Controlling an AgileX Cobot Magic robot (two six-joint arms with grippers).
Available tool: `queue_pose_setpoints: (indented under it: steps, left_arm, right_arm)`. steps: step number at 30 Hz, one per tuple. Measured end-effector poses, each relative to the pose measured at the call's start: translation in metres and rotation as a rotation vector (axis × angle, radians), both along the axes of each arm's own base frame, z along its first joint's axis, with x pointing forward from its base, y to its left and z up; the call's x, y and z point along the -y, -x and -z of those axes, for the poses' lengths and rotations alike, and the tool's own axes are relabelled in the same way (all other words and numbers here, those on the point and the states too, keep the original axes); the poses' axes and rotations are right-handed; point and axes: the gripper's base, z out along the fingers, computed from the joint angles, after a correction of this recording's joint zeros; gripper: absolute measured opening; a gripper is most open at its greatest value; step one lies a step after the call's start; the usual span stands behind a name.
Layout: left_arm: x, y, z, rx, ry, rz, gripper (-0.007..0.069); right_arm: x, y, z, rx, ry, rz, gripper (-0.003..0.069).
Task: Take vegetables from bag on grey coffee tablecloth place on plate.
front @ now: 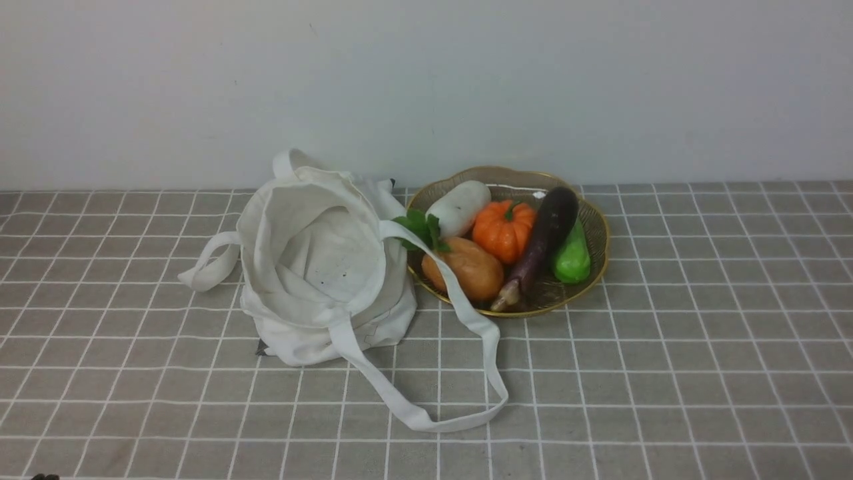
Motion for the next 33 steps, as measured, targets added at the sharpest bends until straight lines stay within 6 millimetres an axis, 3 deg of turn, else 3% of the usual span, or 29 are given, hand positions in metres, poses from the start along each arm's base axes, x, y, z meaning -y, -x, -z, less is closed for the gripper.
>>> queue_pose_setpoints:
  steps: [9,33]
  left_arm:
    - [-0.0036,-0.0001,0.0001,-0.001,0.000,-0.068,-0.0005]
    - [-0.0010,0.0000,0.0002,-0.003,-0.002,-0.017,-0.0005]
  right_arm:
    - [0.0000,0.0000,0.0000,0.000,0.000,0.000,-0.0015]
    - [0.0000,0.0000,0.0000,0.000,0.000,0.000,-0.0015]
